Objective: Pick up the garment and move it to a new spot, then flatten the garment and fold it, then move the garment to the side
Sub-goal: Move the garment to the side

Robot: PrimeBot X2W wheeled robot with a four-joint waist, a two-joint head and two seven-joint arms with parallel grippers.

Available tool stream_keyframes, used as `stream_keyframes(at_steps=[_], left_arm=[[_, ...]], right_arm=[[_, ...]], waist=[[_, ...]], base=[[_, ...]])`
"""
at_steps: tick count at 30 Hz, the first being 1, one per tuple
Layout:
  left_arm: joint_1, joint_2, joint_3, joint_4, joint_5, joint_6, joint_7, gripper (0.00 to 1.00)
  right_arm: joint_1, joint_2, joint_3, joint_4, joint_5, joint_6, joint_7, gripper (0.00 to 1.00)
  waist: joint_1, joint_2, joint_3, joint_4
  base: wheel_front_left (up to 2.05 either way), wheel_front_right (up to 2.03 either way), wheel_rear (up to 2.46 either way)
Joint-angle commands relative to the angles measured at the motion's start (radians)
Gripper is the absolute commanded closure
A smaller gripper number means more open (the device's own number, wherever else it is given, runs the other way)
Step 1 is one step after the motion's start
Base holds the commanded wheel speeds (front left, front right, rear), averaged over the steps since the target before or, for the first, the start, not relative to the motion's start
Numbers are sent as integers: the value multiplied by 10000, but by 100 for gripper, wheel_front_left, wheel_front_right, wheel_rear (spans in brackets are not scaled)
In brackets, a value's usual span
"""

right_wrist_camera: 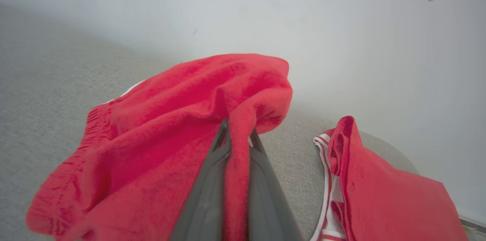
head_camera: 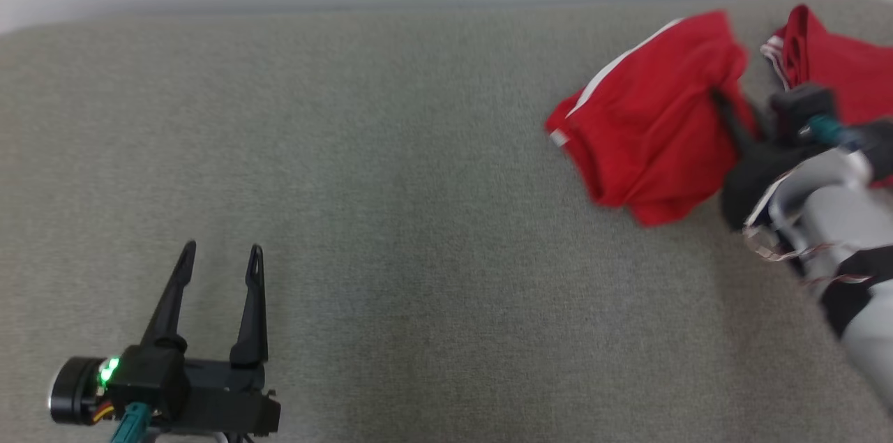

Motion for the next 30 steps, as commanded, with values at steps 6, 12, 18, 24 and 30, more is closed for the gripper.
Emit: stream_keyframes(at_steps=[6, 12, 18, 24, 30], left_arm=[[-587, 139, 116, -506, 364, 30, -26, 0], [-848, 335, 199, -867, 546, 36, -26, 0], [-861, 577, 344, -1544, 757, 175, -17, 0], [-931, 793, 355, -2388, 919, 313, 199, 0], [-943, 971, 377, -3072, 1062, 397, 433, 0]], right_arm=[[-1268, -1451, 530, -547, 473, 17, 249, 100], [-1873, -2623, 1024, -970, 996, 16, 579, 100], [-2376, -3750, 1203, -1358, 1424, 11, 938, 100], [-3048, -4431, 1323, -1227, 1499, 11, 1310, 100], [-3640, -4891, 1296, -728, 1184, 11, 1504, 100]], waist=[[-2, -1, 1825, -809], [-2, -1, 2427, -1118], [-2, -1, 2845, -1393], [-2, -1, 3275, -1456], [-2, -1, 3643, -1419]], base=[[0, 0, 0], [0, 0, 0], [0, 0, 0], [0, 0, 0], [0, 0, 0]])
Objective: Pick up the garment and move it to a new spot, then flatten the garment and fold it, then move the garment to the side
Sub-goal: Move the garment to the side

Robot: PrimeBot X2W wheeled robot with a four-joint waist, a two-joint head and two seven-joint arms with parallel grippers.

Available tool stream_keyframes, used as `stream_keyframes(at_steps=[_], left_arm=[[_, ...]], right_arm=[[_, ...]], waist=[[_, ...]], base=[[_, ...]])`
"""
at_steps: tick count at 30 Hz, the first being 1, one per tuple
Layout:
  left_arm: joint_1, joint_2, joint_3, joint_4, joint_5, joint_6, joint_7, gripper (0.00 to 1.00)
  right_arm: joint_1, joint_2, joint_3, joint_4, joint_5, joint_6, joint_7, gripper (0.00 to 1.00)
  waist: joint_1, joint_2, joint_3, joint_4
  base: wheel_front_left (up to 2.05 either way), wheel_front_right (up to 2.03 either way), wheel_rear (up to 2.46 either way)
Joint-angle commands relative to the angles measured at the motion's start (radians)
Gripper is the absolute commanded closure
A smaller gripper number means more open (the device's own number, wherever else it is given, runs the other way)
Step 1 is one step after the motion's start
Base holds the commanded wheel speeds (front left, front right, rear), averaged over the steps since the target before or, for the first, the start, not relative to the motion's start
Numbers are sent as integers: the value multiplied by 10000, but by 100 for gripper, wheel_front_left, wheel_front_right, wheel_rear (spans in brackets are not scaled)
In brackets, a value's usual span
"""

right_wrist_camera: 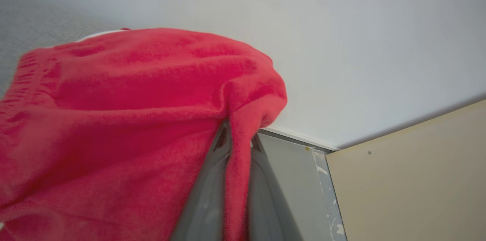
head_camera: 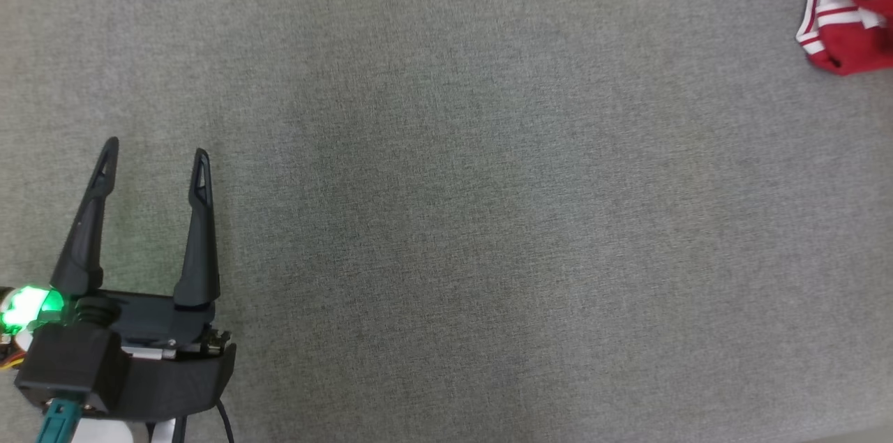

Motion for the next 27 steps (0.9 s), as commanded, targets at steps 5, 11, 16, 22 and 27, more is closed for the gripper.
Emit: stream_keyframes(at_steps=[5, 11, 16, 22, 27], left_arm=[[-37, 131, 50, -391, 104, 110, 126, 0], [1067, -15, 519, 1070, -570, 437, -228, 0], [1590, -125, 745, 1621, -924, 521, -267, 0], [2084, -331, 772, 2090, -1176, 546, -340, 0], [2365, -422, 629, 2443, -1259, 481, -357, 0]], right_arm=[[-332, 42, -158, 669, -334, 3, 80, 100], [40, 1578, -1433, 768, -1086, 3, -1944, 0], [1138, 2374, -2277, -20, -976, 3, -2214, 0], [3132, 3364, -3647, -1127, -1155, 3, -2281, 0], [4775, 4101, -4765, -2157, -1637, 3, -2281, 0]], waist=[[-1, -2, 301, 34], [-1, -2, -1983, -66], [-1, -2, -3014, 85], [-1, -2, -4103, 322], [-1, -2, -4812, 547]], base=[[0, 0, 0], [0, 0, 0], [0, 0, 0], [0, 0, 0], [0, 0, 0]])
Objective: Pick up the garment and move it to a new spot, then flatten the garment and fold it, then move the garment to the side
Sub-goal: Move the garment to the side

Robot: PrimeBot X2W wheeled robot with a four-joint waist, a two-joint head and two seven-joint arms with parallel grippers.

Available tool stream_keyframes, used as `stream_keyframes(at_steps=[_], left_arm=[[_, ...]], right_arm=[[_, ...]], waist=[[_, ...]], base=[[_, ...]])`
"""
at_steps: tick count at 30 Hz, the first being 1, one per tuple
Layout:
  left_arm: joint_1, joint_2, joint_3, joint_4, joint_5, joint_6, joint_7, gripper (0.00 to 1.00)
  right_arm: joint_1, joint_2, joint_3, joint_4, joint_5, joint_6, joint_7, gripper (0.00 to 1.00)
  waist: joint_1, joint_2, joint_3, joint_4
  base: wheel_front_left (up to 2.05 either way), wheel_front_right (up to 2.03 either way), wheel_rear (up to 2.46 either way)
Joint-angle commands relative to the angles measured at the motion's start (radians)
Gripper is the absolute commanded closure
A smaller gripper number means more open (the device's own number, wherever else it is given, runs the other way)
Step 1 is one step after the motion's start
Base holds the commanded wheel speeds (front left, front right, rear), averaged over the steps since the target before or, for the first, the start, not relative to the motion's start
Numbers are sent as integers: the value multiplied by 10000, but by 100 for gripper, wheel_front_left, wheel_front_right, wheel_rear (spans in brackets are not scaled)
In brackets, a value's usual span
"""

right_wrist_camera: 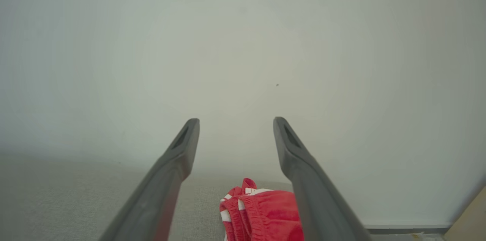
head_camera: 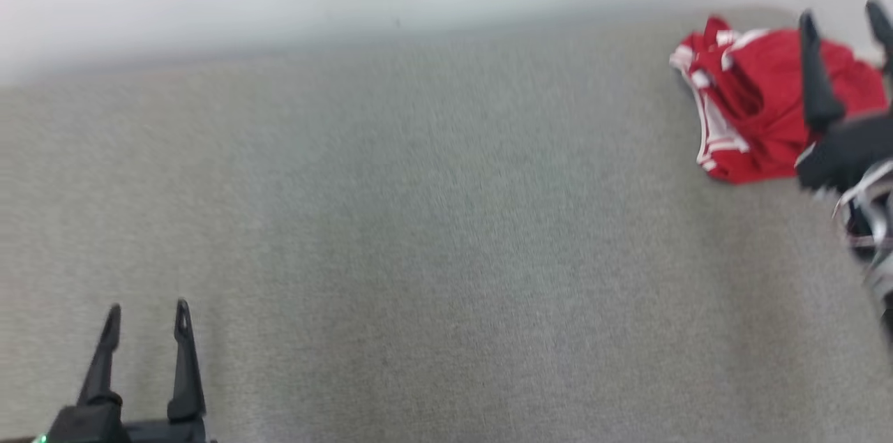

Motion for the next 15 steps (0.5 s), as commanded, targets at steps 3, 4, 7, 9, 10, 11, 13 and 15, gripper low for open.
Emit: stream_keyframes(at_steps=[3, 4, 7, 9, 10, 11, 13, 15], left_arm=[[294, -56, -24, 168, -83, 39, -69, 0], [323, -57, -26, 214, -95, 43, -70, 0], [417, -101, -117, 329, -63, 52, -69, 0], [488, -131, -177, 397, -58, 49, -75, 0], [478, -147, -212, 444, -62, 29, -78, 0], [471, -160, -241, 474, -63, 19, -80, 0], [479, -167, -263, 476, -70, -4, -83, 0], [502, -172, -316, 496, -70, -2, -92, 0]], right_arm=[[1169, 563, -528, -766, -398, 3, 68, 0], [1520, 752, -682, -1050, -498, 3, 154, 0], [2620, 1267, -1153, -1900, -748, 3, 372, 0], [3340, 1643, -1389, -2507, -933, 3, 529, 0], [3692, 1829, -1547, -2782, -1015, 3, 604, 0], [4055, 2044, -1699, -3075, -1088, 3, 670, 0], [4419, 2264, -1805, -3356, -1156, 3, 756, 0], [5058, 2632, -2037, -3894, -1318, 3, 861, 0]], waist=[[4, 2, -1097, 420], [4, 2, -1167, 433], [4, 2, -1385, 483], [4, 2, -1496, 505], [4, 2, -1568, 522], [4, 2, -1634, 537], [4, 2, -1687, 541], [4, 2, -1753, 543]], base=[[0, 0, 0], [0, 0, 0], [0, 0, 0], [0, 0, 0], [0, 0, 0], [0, 0, 0], [0, 0, 0], [0, 0, 0]])
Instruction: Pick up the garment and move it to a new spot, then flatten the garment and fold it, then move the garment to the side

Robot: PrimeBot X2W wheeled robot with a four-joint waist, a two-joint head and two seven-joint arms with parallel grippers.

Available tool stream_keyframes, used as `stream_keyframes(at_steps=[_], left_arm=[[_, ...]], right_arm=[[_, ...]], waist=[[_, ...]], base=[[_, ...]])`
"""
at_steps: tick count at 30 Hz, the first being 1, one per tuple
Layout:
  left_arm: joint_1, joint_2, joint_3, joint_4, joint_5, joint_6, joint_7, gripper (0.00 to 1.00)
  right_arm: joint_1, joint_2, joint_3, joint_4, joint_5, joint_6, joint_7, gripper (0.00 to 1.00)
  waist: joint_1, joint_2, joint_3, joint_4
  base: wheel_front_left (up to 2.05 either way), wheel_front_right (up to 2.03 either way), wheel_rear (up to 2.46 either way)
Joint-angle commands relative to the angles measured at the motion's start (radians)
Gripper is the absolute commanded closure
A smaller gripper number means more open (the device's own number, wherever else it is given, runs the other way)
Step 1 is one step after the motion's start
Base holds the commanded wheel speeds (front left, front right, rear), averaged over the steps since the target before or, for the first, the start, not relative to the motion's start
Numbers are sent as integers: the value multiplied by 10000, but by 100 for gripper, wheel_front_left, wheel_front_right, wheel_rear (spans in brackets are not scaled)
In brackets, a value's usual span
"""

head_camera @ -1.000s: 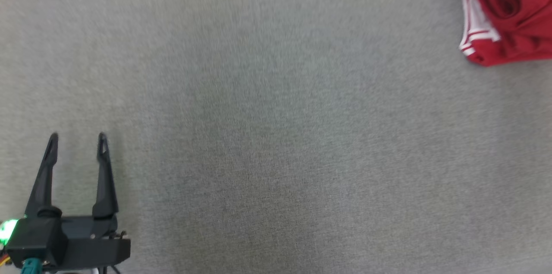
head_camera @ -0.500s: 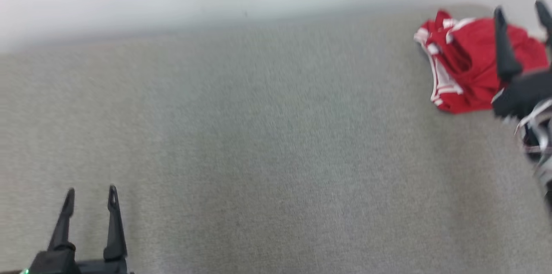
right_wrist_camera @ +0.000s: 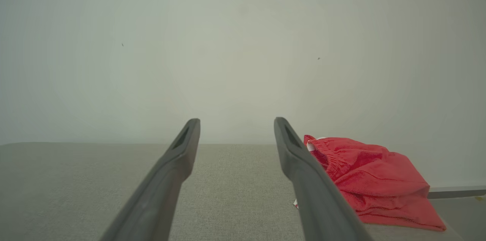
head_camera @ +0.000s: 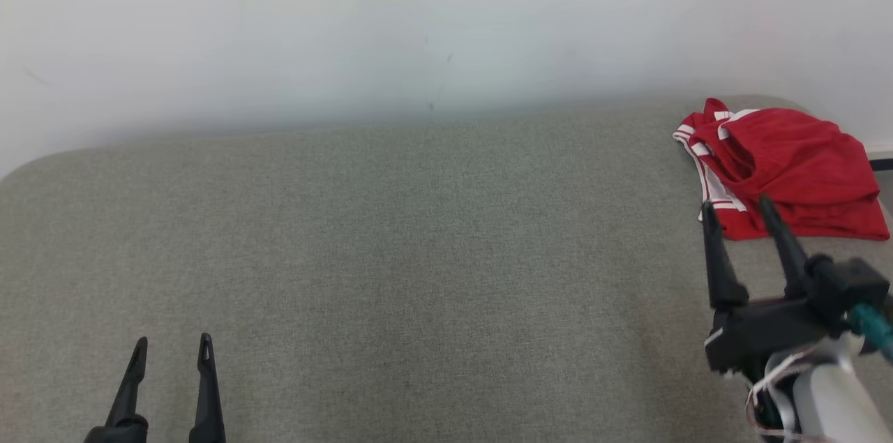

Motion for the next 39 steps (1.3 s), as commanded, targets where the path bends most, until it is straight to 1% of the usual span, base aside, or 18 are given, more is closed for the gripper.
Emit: stream_keyframes(at_steps=[1, 7, 14, 21, 39], left_arm=[[89, -25, -30, 34, 2, 2, -64, 0], [-43, -26, -204, 120, 48, -8, 27, 0], [-36, 21, -247, 190, -46, 13, 61, 0], [6, 14, -267, 313, -210, 2, 87, 0], [165, 168, -173, 383, -341, 315, 230, 0]], right_arm=[[444, 287, -147, -331, -119, 3, 71, 0], [2005, 1304, -385, -1443, -588, 3, 37, 0], [2995, 1821, -440, -1921, -873, 3, -132, 0], [3294, 2008, -425, -1876, -975, 3, -214, 0], [3260, 2017, -291, -1657, -962, 3, -239, 0]], waist=[[2, 2, -179, 88], [2, 2, -377, 89], [2, 2, -481, 44], [2, 2, -508, -21], [2, 2, -520, 87]], base=[[0, 0, 0], [0, 0, 0], [0, 0, 0], [0, 0, 0], [0, 0, 0]])
